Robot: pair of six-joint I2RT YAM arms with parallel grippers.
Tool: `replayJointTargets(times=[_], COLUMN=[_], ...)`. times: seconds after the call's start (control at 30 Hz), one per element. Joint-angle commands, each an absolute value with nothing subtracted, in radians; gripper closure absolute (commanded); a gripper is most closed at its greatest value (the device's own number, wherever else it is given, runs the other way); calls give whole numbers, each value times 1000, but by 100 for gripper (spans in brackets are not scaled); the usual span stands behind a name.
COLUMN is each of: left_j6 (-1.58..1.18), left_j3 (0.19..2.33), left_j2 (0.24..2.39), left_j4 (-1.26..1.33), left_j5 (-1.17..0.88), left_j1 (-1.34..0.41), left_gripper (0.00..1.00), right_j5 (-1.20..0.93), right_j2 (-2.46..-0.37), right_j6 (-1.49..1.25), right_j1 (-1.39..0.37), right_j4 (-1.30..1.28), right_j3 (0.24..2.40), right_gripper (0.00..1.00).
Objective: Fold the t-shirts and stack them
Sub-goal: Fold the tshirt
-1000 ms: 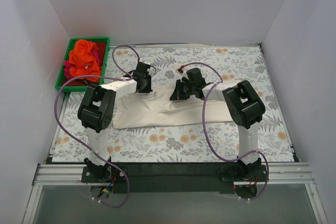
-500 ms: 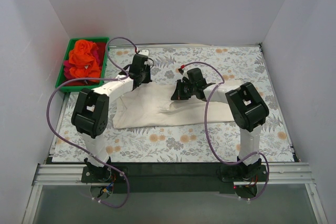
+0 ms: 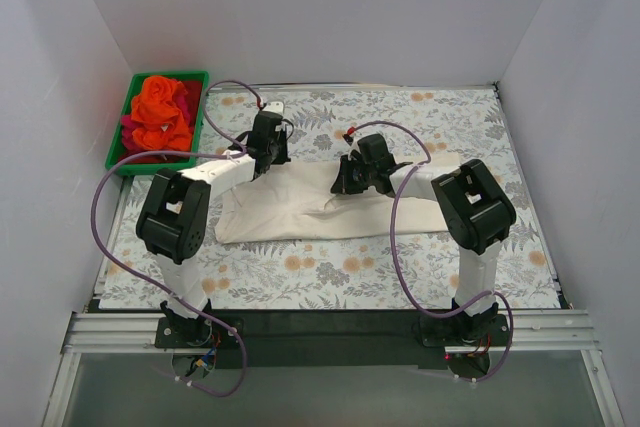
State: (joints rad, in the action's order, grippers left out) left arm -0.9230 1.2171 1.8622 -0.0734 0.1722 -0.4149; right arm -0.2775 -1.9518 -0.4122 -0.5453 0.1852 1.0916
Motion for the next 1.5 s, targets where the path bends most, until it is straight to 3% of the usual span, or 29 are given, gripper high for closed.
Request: replayJointTargets(times=[0.0,0.83,0.9,0.93,1.03,1.2,1.23,1.3,1.47], left_j6=[-931,-885,-861,-851,-830,-889,-908,-975,-1098], left_j3=[1203,1094,1065,1059,1040,1035,1043,1051,1026], left_j2=[1859,1867,1849,1847,1842,1778,1735,1691,1544], left_j4=[-12,171,205,236,259,213,171,117,-99], left_j5=[183,97,81,69,86,152,170,234,287], left_j1=[-414,-414,-417,-416,-417,-417,-417,-417,-419], left_gripper=[98,92,91,90,78,37,33,29,29], right_j5=[-235,-158,-155,-153,-155,-153,-167,-193,-412], right_j2=[-1913,-1891,-1890,-1891,-1882,-1798,-1774,-1752,-1724], right_j6=[-382,-365,-364,-364,-361,-342,-338,-333,-354], right_j1=[-548,-558,-557,-557,-561,-566,-568,-572,-606], right_j4=[181,181,181,181,178,161,157,144,149], right_j3=[1074,1068,1066,1065,1065,1069,1080,1089,1124], right_gripper=[99,95,90,82,70,59,57,56,55])
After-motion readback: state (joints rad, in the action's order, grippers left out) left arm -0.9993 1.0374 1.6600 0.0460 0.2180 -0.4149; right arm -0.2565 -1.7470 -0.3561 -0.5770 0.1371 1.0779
